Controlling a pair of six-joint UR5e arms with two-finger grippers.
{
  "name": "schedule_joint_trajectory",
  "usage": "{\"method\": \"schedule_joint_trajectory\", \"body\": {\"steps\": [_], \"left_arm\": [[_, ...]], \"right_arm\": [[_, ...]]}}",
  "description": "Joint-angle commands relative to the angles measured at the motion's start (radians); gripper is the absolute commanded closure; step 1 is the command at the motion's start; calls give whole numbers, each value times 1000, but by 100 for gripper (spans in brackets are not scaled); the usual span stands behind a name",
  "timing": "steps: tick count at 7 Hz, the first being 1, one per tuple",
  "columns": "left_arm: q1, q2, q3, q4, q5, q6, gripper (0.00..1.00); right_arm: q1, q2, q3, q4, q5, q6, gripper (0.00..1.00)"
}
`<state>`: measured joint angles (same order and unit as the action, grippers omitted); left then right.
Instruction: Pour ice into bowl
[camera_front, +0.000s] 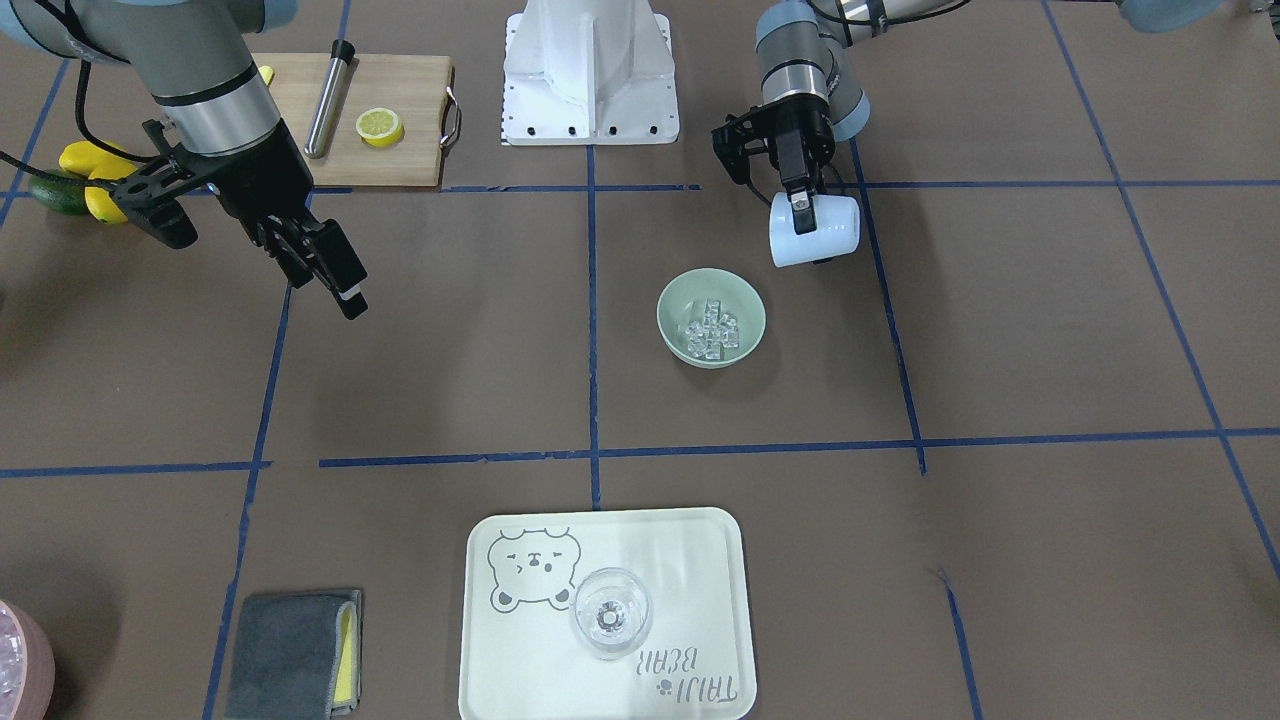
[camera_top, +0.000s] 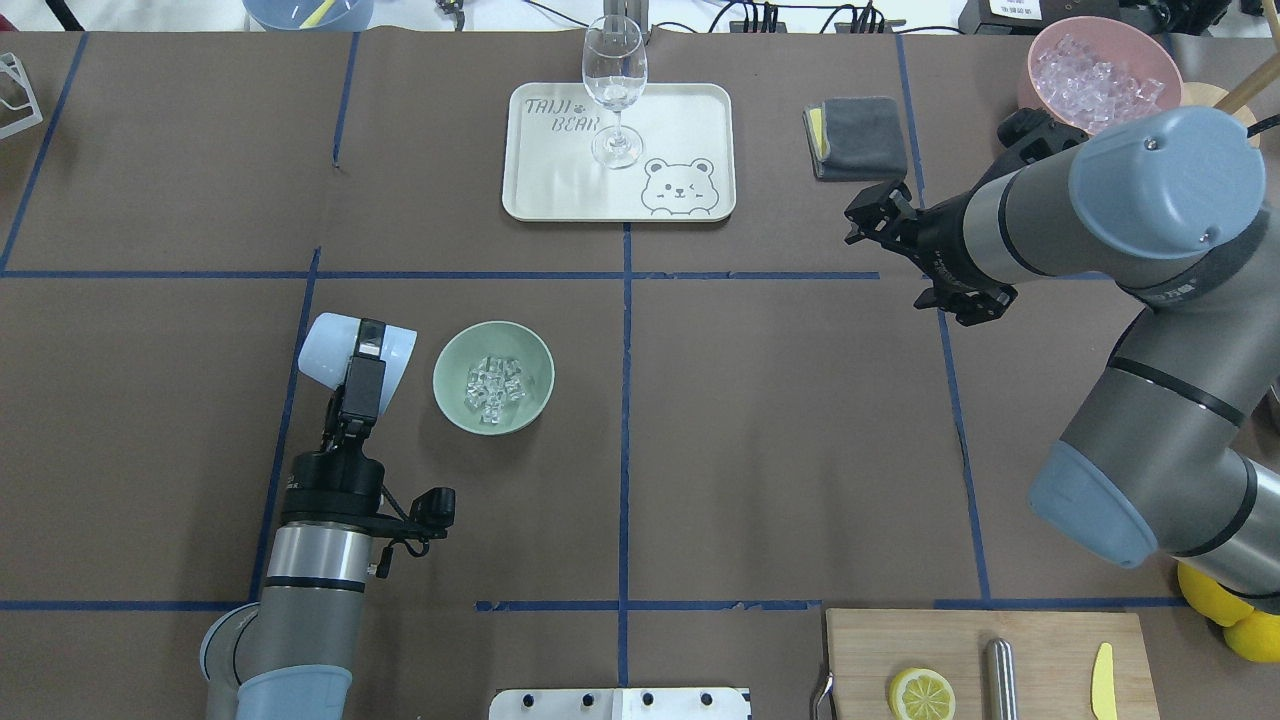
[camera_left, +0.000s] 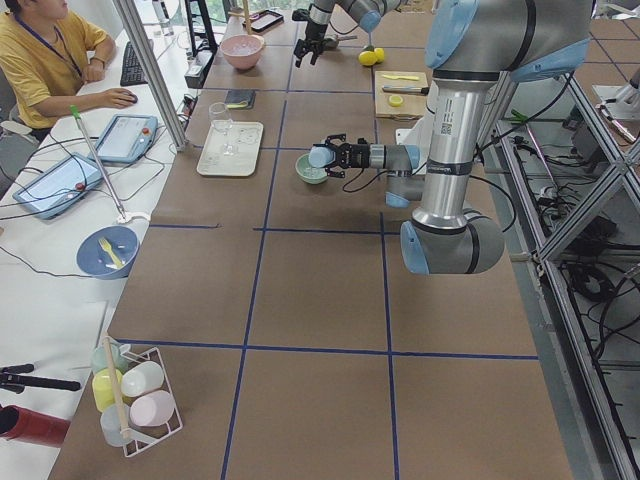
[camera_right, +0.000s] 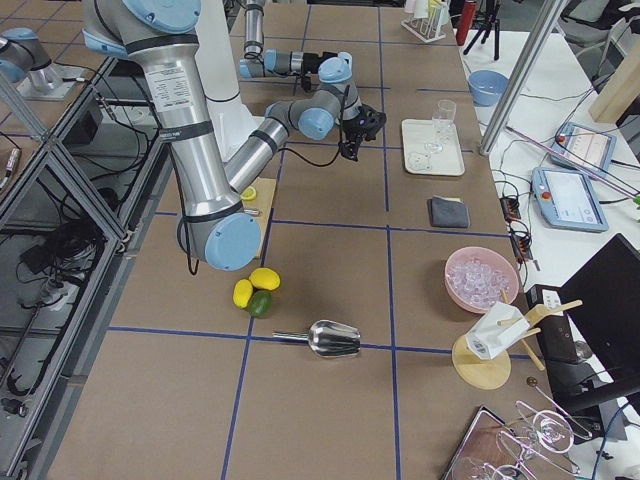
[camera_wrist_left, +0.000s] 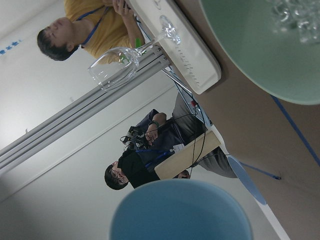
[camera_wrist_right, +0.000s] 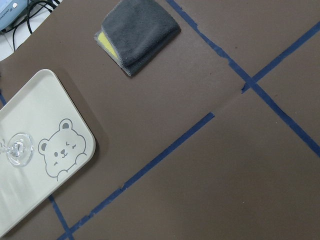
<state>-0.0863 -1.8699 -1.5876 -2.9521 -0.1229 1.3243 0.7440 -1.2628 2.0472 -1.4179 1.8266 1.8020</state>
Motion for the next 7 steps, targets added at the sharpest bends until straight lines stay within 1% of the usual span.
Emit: {"method": "schedule_joint_trajectory", "body": {"steps": [1, 3, 5, 6, 7], "left_arm": [[16, 3, 23, -147, -3, -36, 100], [25, -8, 35, -168, -3, -167, 100], [25, -86, 32, -176, -3, -189, 100], [25, -86, 38, -176, 2, -232, 100], [26, -87, 34, -176, 3, -235, 100]], "right_arm": [[6, -1, 1, 1, 0, -1, 0], [11, -3, 1, 1, 3, -3, 0], [18, -3, 4, 1, 5, -4, 0], [20, -4, 7, 1, 5, -6, 0], [21, -4, 7, 1, 5, -6, 0]]}}
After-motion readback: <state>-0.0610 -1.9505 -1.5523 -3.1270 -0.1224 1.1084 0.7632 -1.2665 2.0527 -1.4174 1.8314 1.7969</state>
